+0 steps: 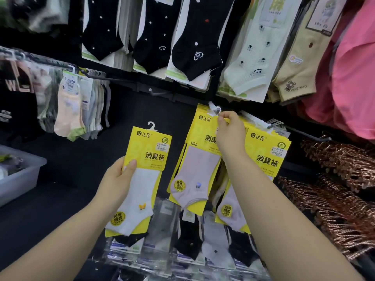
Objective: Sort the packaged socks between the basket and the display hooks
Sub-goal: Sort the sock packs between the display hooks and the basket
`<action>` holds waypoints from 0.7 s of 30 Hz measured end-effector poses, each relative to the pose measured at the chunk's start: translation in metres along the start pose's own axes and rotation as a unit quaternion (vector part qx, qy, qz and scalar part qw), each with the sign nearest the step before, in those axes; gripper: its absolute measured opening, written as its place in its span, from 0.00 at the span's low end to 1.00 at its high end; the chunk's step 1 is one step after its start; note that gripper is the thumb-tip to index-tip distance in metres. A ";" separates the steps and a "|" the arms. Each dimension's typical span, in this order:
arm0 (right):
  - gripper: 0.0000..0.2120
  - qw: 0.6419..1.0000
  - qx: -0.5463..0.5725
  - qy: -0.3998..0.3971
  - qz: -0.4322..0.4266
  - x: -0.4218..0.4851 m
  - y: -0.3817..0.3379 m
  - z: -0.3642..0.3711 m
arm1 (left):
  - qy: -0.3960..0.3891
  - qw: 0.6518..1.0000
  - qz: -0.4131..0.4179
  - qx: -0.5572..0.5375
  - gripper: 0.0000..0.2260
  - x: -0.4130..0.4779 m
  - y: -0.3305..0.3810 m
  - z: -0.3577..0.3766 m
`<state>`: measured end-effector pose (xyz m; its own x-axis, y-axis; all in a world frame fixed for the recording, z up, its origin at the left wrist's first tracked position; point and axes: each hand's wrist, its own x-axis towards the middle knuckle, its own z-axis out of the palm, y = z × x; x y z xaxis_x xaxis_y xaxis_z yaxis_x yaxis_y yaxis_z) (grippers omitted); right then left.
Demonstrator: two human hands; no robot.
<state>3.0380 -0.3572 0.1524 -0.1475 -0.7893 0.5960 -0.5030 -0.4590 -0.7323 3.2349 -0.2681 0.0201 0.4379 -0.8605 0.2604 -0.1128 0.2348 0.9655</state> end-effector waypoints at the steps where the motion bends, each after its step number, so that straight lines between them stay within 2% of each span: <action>1: 0.09 1.000 -0.018 -0.005 0.006 0.002 0.000 0.002 | -0.007 1.000 -0.001 -0.002 0.09 0.000 0.000 0.000; 5: 0.13 0.996 -0.083 -0.014 -0.012 -0.005 -0.001 0.000 | -0.046 0.999 0.000 0.001 0.09 -0.001 0.001 0.005; 9: 0.21 0.989 -0.113 0.000 -0.097 -0.042 0.001 -0.006 | -0.085 0.996 0.011 -0.031 0.09 -0.003 0.007 0.016; 11: 0.21 0.989 -0.080 -0.049 -0.110 -0.063 0.001 -0.004 | -0.111 0.992 0.016 -0.056 0.09 -0.007 0.011 0.025; 13: 0.19 0.988 0.003 -0.142 -0.059 -0.074 -0.001 -0.002 | -0.143 0.987 0.014 -0.076 0.09 -0.010 0.016 0.034; 15: 0.10 0.979 0.102 -0.176 -0.007 -0.073 0.001 -0.004 | -0.174 0.981 0.008 -0.092 0.08 -0.013 0.020 0.045; 16: 0.06 0.978 0.133 -0.158 0.011 -0.070 0.002 -0.008 | -0.181 0.980 0.013 -0.086 0.07 -0.014 0.021 0.049; 18: 0.08 0.984 0.147 -0.095 0.037 -0.061 0.007 -0.017 | -0.179 0.982 0.040 -0.050 0.05 -0.013 0.022 0.056; 21: 0.08 0.992 0.112 -0.019 0.050 -0.049 0.014 -0.029 | -0.185 0.980 0.069 -0.013 0.14 -0.011 0.027 0.060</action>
<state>3.0135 -0.3128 0.1223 -0.1522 -0.8486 0.5067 -0.2845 -0.4534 -0.8447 3.1739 -0.2794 0.0433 0.0661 -0.9235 0.3778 -0.1229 0.3682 0.9216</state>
